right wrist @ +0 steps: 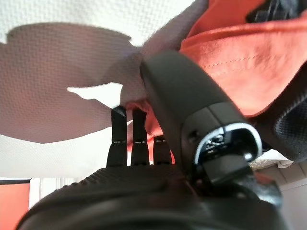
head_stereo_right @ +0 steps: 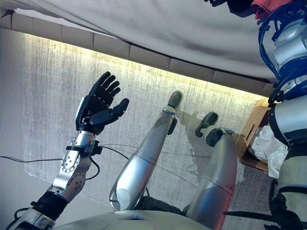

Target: Pick up the clothes from the bed and place them into the basket

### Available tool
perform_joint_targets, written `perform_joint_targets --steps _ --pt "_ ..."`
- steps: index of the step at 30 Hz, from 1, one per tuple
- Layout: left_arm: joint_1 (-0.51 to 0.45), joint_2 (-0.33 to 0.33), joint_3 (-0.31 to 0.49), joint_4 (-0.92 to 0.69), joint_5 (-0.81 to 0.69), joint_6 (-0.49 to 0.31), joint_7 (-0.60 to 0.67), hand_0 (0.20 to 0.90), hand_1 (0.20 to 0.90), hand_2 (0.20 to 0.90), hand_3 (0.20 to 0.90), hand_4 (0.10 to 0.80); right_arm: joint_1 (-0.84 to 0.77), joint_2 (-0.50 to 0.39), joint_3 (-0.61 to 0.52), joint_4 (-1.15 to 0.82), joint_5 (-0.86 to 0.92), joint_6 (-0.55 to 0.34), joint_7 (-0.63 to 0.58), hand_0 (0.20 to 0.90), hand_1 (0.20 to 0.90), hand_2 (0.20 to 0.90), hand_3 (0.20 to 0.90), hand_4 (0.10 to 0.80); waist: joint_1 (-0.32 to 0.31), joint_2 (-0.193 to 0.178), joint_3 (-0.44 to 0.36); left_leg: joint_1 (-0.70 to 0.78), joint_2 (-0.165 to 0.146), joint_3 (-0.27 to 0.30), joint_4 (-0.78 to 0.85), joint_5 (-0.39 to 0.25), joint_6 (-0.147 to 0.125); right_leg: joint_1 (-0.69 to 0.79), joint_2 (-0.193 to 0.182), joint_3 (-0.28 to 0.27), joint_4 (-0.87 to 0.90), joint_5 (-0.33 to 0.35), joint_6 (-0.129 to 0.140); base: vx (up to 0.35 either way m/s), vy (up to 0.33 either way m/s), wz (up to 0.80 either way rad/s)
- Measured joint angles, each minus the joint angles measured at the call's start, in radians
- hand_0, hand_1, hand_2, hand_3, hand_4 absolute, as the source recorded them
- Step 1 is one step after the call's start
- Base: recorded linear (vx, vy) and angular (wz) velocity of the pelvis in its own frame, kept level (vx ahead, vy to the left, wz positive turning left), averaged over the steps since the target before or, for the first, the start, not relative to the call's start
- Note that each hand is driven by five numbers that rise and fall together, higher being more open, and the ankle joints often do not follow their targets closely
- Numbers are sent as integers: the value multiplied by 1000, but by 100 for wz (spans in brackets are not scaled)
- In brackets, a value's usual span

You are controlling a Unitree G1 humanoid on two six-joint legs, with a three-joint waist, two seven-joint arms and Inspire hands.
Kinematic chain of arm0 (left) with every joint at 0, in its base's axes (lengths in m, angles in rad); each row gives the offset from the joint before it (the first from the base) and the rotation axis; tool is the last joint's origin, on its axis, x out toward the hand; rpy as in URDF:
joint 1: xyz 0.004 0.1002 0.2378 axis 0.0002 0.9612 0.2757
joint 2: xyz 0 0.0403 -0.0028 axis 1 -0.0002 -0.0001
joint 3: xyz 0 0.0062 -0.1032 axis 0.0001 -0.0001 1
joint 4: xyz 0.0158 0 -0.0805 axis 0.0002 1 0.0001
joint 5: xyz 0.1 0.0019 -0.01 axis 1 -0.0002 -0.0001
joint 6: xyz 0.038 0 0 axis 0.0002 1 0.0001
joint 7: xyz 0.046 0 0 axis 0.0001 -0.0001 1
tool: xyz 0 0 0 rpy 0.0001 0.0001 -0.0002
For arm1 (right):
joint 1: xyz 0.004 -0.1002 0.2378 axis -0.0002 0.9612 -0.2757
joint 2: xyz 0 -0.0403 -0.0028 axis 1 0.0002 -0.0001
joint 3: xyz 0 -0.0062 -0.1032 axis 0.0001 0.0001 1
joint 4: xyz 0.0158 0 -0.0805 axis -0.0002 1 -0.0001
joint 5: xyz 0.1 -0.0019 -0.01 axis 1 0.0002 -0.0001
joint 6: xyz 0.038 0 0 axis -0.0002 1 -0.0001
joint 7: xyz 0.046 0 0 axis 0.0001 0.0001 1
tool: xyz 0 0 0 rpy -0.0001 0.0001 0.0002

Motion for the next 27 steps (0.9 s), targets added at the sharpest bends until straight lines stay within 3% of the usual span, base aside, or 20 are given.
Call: perform_joint_targets --steps 6,11,17,24,27 --pt "2 14 8 -1 -38 1 -13 900 900 900 900 800 54 3 -1 -1 7 -19 34 300 300 300 200 100 -9 0 0 142 3 12 -10 1 2 147 2 7 -36 1 0 52 21 -8" --pt "0 14 8 -1 -43 6 -21 900 900 900 900 800 111 2 -5 -7 6 -53 51 300 300 300 200 100 -26 -2 0 314 20 49 -74 -12 36 317 16 26 -123 4 5 41 17 -20" --pt "-41 11 8 0 -38 22 -10 900 900 900 900 800 196 -41 -36 -35 7 -103 65 300 300 300 200 100 -67 -10 0 531 37 87 -180 -19 64 528 34 48 -263 47 49 38 24 -23" --pt "-83 14 2 17 20 180 50 900 900 900 900 800 210 -161 -160 -62 46 -165 89 300 300 300 200 100 -123 -47 -5 768 52 140 -385 18 76 735 54 87 -467 113 88 63 16 -25" --pt "-74 19 -7 26 25 198 55 900 900 900 900 800 244 -194 -237 -89 67 -169 101 300 300 300 200 100 -149 -73 -21 873 55 150 -485 38 79 827 62 93 -562 139 105 68 15 -18"
